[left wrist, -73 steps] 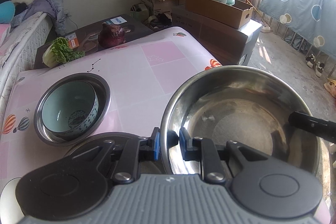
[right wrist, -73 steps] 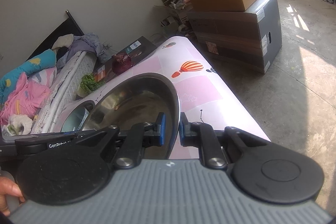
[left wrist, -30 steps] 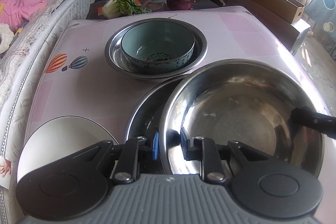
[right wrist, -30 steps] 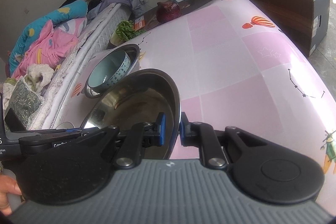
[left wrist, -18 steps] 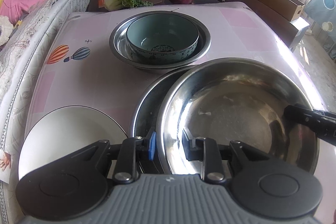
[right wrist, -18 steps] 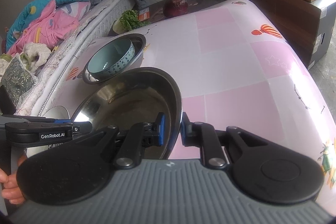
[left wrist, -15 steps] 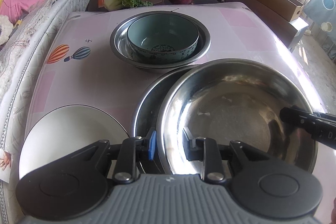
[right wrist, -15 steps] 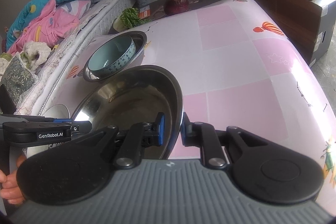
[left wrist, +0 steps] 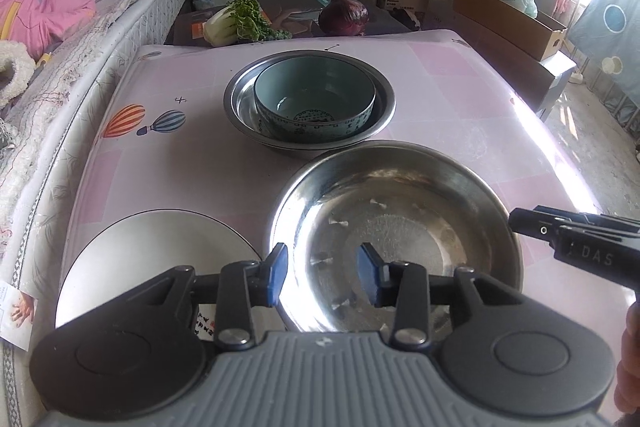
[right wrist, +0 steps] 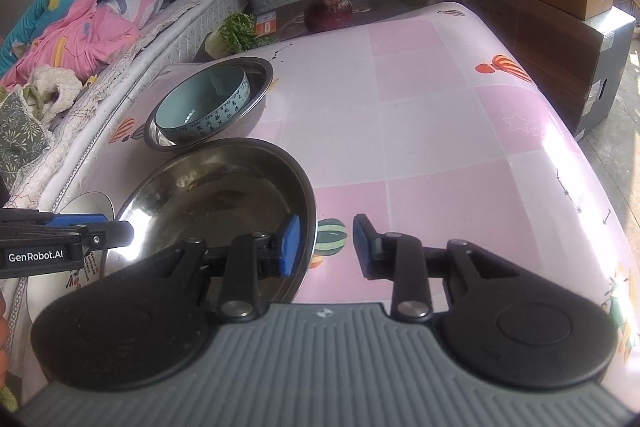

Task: Organize plates and bowls
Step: 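Move both tools to the rim of the white printed plate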

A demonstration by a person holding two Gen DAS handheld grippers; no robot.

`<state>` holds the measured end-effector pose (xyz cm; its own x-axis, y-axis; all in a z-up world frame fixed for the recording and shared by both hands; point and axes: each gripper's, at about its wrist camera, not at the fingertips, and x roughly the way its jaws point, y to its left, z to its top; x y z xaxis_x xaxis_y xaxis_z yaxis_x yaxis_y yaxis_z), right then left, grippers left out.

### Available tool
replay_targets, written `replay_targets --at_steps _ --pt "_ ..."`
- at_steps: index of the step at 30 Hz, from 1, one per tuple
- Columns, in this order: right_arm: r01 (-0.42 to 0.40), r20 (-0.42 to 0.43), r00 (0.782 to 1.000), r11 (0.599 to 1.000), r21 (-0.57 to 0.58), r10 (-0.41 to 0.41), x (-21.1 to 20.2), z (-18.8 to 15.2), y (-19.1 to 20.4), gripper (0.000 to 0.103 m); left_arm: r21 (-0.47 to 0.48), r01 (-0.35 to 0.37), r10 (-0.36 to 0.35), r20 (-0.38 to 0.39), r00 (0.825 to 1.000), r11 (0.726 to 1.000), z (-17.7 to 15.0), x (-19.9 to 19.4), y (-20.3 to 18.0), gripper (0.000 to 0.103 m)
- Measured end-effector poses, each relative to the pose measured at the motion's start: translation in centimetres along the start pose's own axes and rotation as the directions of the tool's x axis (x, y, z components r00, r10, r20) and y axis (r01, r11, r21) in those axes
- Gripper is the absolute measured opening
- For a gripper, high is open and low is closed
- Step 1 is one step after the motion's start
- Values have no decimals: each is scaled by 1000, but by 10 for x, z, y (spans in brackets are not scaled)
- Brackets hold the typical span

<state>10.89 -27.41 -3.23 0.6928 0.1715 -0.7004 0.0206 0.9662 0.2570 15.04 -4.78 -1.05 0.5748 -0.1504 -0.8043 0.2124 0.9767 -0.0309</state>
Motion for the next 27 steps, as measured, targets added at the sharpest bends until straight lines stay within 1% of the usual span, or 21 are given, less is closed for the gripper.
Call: replay_targets --at_steps 4,6,8,10,14,20,24,27 --pt "-25 19 1000 999 35 24 -9 0 -4 32 -6 2 -2 10 1000 1000 -1 -6 1 50" --pt "-34 27 999 998 49 33 -15 -1 -5 37 -8 4 -4 12 1000 1000 -2 -9 1 58" --pt "-45 42 998 997 62 42 -23 -4 -5 43 -6 -2 2 16 1000 1000 -4 -12 2 63" --pt "-61 51 997 995 73 57 -30 -5 -5 44 1 -14 14 20 1000 1000 -7 -16 2 66" --pt "-121 61 991 987 107 115 -42 -8 -2 45 3 -31 31 33 999 1000 -13 -27 7 77" --pt "-220 64 975 968 124 214 -58 -11 18 45 -18 -58 59 47 997 998 -26 -45 25 80" --pt "-264 44 965 958 109 260 -60 -16 40 45 -51 -82 85 58 995 995 -33 -56 41 80" --pt "-293 18 956 950 107 292 -58 -25 56 45 -72 -113 117 64 991 991 -41 -61 57 80"
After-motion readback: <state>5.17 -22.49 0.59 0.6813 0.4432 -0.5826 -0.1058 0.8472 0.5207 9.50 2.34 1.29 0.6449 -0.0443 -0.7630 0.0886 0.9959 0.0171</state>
